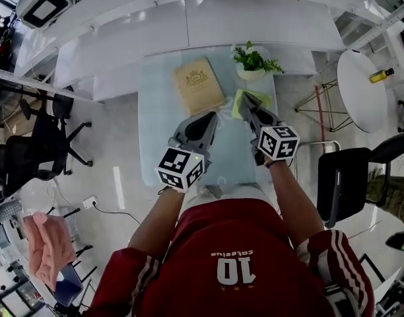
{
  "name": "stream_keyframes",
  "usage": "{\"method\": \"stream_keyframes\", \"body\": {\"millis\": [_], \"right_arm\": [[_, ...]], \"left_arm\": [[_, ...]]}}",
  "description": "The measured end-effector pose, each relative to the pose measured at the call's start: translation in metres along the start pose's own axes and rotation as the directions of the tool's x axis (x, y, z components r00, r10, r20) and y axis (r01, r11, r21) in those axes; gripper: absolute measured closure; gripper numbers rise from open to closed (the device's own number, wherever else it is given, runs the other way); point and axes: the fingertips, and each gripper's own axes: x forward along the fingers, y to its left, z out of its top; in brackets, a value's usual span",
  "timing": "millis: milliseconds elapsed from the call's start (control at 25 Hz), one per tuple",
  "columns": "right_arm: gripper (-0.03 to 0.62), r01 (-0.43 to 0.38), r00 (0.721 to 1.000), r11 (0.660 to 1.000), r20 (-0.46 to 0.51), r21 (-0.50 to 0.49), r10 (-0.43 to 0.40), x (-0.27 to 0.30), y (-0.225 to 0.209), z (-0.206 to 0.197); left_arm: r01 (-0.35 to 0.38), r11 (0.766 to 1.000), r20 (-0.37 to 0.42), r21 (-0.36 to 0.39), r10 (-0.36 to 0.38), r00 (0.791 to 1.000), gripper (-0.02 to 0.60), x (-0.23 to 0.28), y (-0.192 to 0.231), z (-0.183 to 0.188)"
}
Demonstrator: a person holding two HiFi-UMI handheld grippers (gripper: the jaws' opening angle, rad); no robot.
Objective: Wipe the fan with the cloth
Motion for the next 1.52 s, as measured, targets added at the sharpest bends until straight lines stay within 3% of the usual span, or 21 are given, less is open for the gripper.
{"method": "stream_keyframes", "body": {"millis": [360, 680, 1520], "right_arm": [[0.576, 0.017, 0.998, 0.998, -0.053, 0.067, -0.013, 0.037, -0.021, -0.023], [0.576, 0.048, 0.997, 0.997, -0.063, 0.067, -0.044, 0.057, -0.031, -0.028], [0.576, 0.15, 0.988, 0.987, -0.047, 0.064, -0.147, 0.03, -0.065, -0.03]], "left_arm": [[-0.006, 1.0, -0.017, -0.022, 0.006, 1.0, 0.578, 0.017, 0.01, -0.005], [-0.012, 1.0, -0.034, -0.023, 0.011, 0.999, 0.578, 0.018, 0.013, -0.006], [-0.012, 1.0, -0.042, -0.023, 0.011, 0.999, 0.578, 0.016, 0.01, -0.009]]}}
